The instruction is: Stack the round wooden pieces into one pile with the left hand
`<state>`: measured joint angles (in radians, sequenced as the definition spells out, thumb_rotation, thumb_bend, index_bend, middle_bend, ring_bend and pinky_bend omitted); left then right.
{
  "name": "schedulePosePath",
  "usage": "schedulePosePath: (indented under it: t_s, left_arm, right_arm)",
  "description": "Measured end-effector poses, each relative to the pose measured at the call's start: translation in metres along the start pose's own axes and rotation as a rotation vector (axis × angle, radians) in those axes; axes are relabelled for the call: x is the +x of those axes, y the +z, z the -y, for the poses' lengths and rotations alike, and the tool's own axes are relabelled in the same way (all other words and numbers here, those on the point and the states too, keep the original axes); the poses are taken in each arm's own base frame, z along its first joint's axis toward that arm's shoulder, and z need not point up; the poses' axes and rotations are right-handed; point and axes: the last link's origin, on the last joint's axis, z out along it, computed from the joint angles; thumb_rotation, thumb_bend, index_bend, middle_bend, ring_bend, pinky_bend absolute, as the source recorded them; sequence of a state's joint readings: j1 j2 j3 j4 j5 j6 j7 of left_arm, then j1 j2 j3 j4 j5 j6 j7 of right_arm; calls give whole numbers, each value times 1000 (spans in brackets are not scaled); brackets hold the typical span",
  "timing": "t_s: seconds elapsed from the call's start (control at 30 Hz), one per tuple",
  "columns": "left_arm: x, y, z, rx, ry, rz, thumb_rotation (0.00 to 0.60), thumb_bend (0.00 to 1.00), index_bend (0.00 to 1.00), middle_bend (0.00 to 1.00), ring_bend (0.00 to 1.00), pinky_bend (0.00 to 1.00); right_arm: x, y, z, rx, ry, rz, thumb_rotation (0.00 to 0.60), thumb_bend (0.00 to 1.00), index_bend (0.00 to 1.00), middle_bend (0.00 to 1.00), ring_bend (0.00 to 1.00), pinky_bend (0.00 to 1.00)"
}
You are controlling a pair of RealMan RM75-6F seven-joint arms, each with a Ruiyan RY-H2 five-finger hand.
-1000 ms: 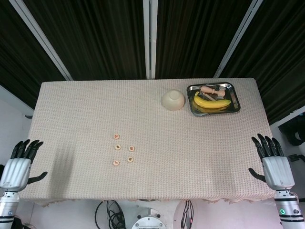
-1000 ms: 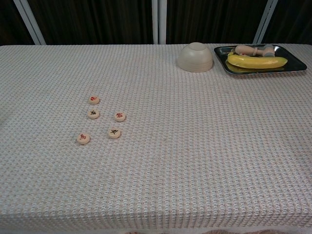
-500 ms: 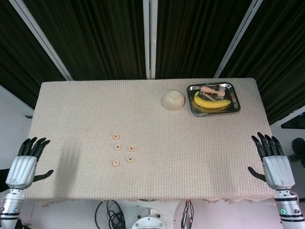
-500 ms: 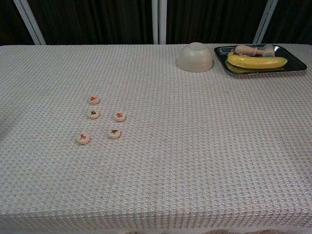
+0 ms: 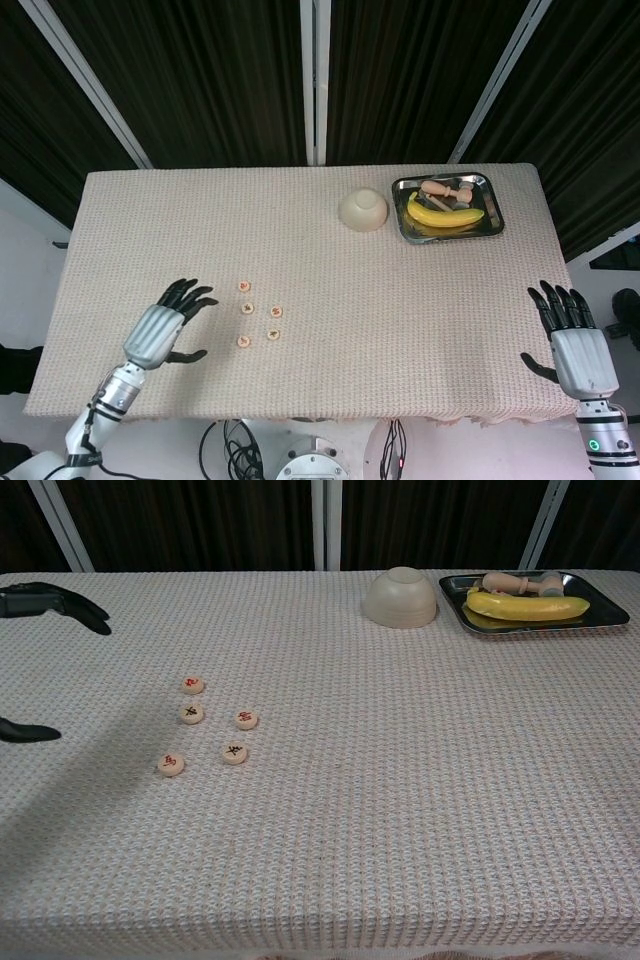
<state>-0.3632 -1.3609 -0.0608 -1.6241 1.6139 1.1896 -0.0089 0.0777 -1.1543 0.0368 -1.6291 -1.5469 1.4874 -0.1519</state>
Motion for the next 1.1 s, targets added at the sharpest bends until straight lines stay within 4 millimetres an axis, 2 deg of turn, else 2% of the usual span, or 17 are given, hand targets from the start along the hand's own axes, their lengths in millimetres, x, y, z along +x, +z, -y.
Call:
schedulePosePath:
  t_s: [0.13,0.43,0.83,1.1]
  left_arm:
    - [-14,19,-9,-12,-3,23,600,161,267,128,0,0]
    - [-29,52,1,24,30,45,600,189,300,132,0,0]
    - [-44,81,6,25,49,74,600,207,331,138,0,0]
    - [-50,92,13,34,36,91,600,211,376,162,0,0]
  right_arm:
    - [-1,0,-1,-3,-5,6,600,76,0,0,0,0]
    - [0,0,-3,-8,3,-3,600,76,0,0,0,0]
    - [1,1,-5,-19,5,-1,600,76,0,0,0,0]
    - [1,3,-6,-23,5,-4,600,76,0,0,0,0]
